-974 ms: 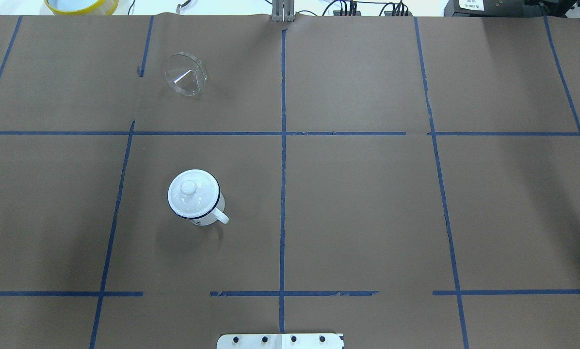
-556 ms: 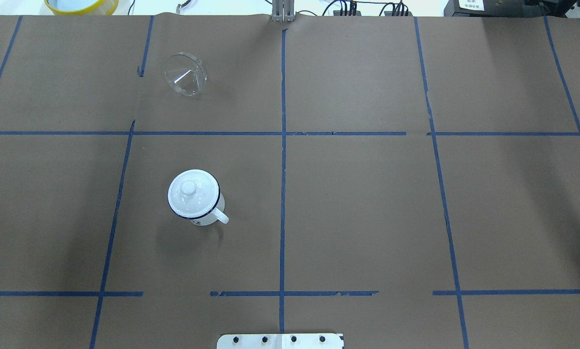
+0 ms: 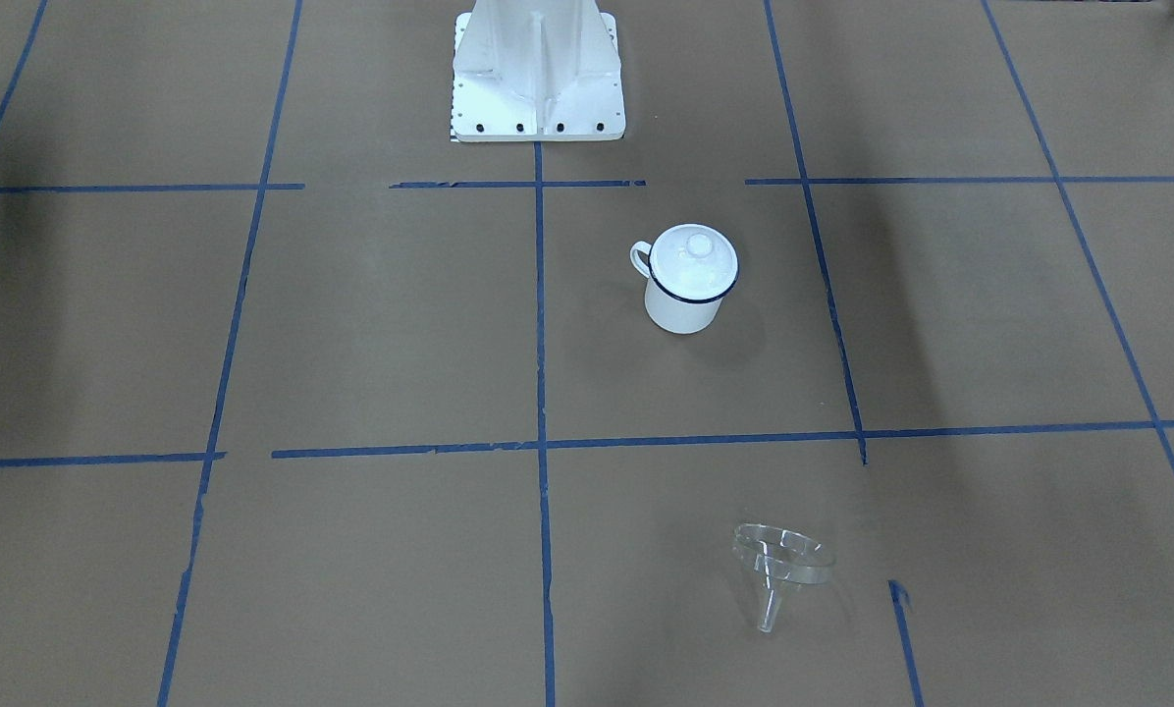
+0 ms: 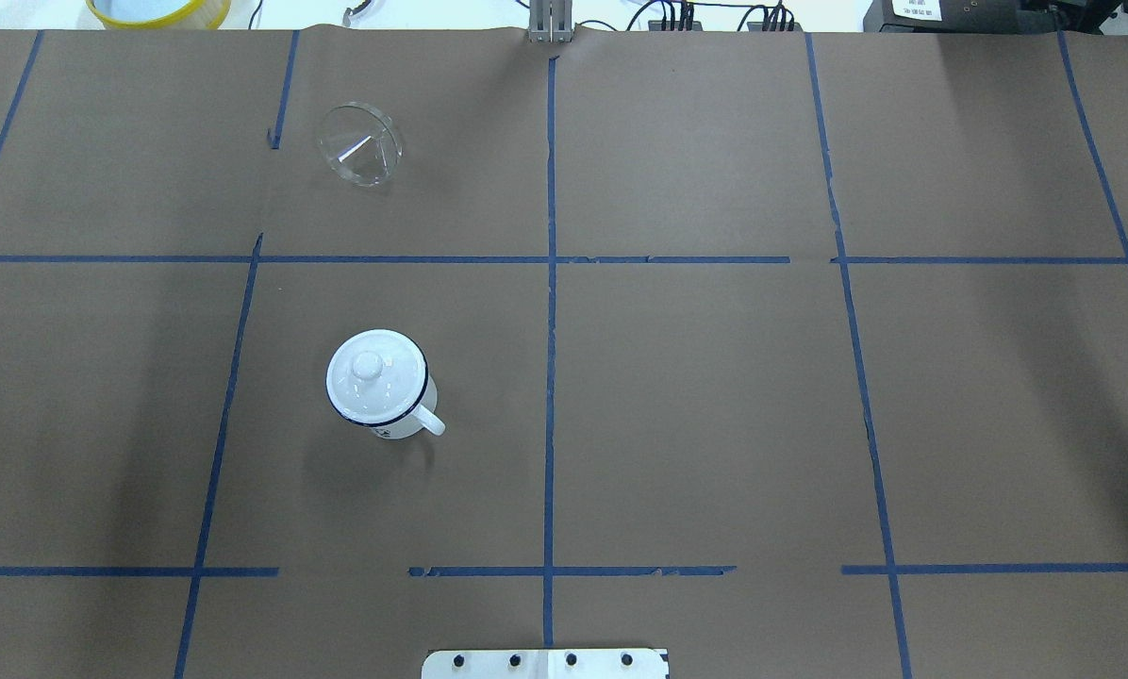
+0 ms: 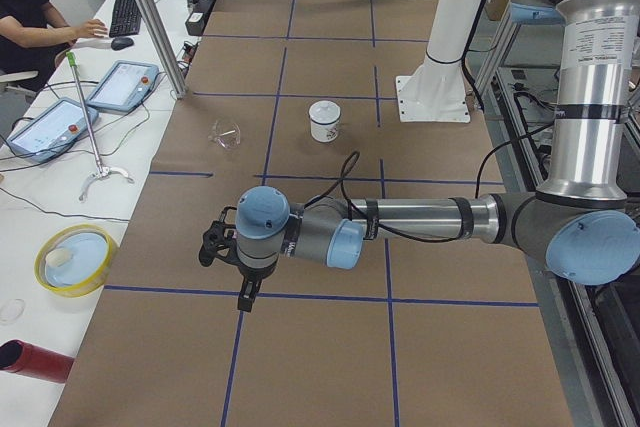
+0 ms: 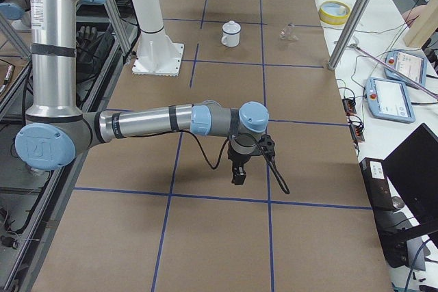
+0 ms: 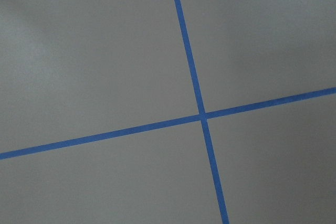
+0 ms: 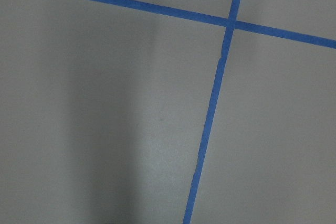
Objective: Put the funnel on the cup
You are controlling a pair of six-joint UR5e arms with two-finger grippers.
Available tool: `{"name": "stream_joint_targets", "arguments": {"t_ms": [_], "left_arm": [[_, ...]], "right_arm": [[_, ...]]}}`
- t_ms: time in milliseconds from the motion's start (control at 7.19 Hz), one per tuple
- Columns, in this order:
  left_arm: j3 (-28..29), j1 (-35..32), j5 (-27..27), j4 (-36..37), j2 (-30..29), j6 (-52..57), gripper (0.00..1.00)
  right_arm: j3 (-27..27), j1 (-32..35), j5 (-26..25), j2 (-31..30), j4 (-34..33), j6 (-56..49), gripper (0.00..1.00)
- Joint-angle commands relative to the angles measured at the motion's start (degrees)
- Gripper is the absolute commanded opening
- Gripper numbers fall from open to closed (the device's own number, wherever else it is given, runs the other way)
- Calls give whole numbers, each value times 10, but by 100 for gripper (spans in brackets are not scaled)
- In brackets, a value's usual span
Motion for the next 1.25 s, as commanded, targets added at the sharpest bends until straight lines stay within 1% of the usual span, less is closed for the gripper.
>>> {"name": "stream_joint_targets", "arguments": {"t_ms": [0, 139, 278, 417, 556, 695, 834, 974, 1113], "left_arm": [[-51, 11, -6, -50, 4, -90, 100], [-78, 64, -9, -47, 4, -134, 100], [-107, 101, -8, -48, 1, -245, 100], [-154, 173, 5, -47, -1, -366, 100], [-184, 231, 20, -46, -17, -482, 100], [-187, 268, 26, -19, -64, -600, 100], [-197, 320, 40, 19, -110, -657, 100], [-201, 376, 122, 106, -180, -719, 100], [-203, 404, 148, 179, -223, -734, 100]], "right_arm": [[0, 0, 0, 0, 0, 0, 100], [0, 0, 0, 0, 0, 1, 100], [0, 0, 0, 0, 0, 1, 100], [0, 0, 0, 0, 0, 0, 100], [0, 0, 0, 0, 0, 0, 100], [0, 0, 0, 0, 0, 1, 100], [0, 0, 0, 0, 0, 1, 100], [0, 0, 0, 0, 0, 1, 100], [0, 0, 0, 0, 0, 1, 100]]}}
